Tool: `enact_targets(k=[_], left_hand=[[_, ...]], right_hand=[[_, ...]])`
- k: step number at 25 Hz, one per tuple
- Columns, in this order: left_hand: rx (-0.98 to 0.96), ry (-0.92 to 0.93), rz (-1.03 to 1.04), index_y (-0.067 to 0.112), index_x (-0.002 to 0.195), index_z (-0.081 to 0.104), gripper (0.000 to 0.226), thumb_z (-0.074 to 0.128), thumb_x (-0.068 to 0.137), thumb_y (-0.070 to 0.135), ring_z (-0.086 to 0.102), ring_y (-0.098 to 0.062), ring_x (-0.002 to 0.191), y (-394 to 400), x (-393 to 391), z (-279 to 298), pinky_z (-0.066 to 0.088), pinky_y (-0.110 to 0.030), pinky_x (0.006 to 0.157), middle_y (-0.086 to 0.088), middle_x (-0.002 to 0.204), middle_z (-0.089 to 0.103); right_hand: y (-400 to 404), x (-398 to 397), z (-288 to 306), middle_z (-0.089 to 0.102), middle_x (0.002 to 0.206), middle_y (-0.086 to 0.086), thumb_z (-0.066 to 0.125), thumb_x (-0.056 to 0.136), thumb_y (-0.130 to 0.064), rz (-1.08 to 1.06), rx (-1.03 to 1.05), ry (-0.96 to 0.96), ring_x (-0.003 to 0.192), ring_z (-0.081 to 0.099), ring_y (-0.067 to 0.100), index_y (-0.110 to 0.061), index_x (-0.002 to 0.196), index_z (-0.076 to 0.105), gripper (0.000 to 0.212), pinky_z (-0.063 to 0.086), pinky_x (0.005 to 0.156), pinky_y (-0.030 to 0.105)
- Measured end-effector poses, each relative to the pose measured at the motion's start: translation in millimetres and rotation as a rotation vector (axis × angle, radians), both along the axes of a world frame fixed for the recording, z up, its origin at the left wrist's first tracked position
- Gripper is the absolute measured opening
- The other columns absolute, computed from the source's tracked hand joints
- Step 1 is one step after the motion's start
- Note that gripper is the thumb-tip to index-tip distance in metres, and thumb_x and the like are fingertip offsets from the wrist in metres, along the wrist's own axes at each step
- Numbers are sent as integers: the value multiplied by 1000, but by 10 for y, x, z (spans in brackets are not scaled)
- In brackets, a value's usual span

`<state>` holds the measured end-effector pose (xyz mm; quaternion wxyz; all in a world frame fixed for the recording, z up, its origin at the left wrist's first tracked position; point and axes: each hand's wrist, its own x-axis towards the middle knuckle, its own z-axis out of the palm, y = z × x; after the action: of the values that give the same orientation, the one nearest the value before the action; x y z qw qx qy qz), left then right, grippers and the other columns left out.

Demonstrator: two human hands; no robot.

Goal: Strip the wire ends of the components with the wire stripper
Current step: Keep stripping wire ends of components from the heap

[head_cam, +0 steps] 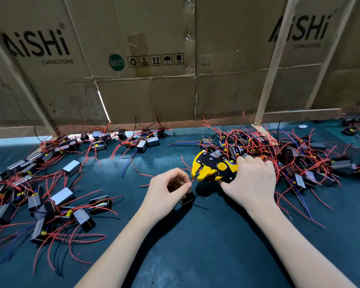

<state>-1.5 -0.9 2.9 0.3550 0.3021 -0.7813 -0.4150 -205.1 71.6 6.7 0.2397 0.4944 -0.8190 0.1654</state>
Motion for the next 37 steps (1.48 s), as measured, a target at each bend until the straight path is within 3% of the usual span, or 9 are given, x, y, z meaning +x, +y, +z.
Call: enact_targets(k=[10,14,19,23,27,37], left_hand=[[-1,-22,-24,10,82,63,9,67,88,4,59,-9,57,-8,18,19,50,-20,65,-3,69,68],[15,-71,-91,14,86,69,5,69,88,9,62,-10,64,-45,68,32,53,-27,71,2,72,70],[30,-123,-187,14,89,73,15,83,77,12,60,-8,69,-46,120,63,51,-23,72,-4,81,71],[-62,-134,-51,17,77,76,8,82,77,13,58,-1,62,-37,69,35,44,-13,64,9,70,70],[55,-21,68,17,77,75,6,80,79,14,61,-7,58,-50,43,4,49,-20,62,3,65,70],[95,2,44,19,72,73,12,76,84,17,56,-8,55,-55,19,-40,46,-18,59,5,61,66]], right_hand=[[20,14,-8,58,53,10,86,47,-48,63,-8,-52,52,58,31,-14,51,47,52,39,60,33],[-14,0,-38,57,49,12,89,47,-45,59,-88,-59,47,58,33,-8,51,58,49,32,53,28],[-22,-68,-103,63,75,9,84,50,-51,39,-147,33,74,60,32,-8,77,64,54,38,70,38],[-5,-164,-128,65,79,10,82,58,-55,-29,-167,-39,78,61,33,-7,82,66,56,38,71,39],[13,-191,-126,65,79,9,80,59,-54,-33,-120,-39,79,61,32,-7,81,67,53,37,72,38],[-21,-70,-113,66,90,8,73,63,-57,-42,26,-13,89,59,31,-10,89,66,54,33,78,39]])
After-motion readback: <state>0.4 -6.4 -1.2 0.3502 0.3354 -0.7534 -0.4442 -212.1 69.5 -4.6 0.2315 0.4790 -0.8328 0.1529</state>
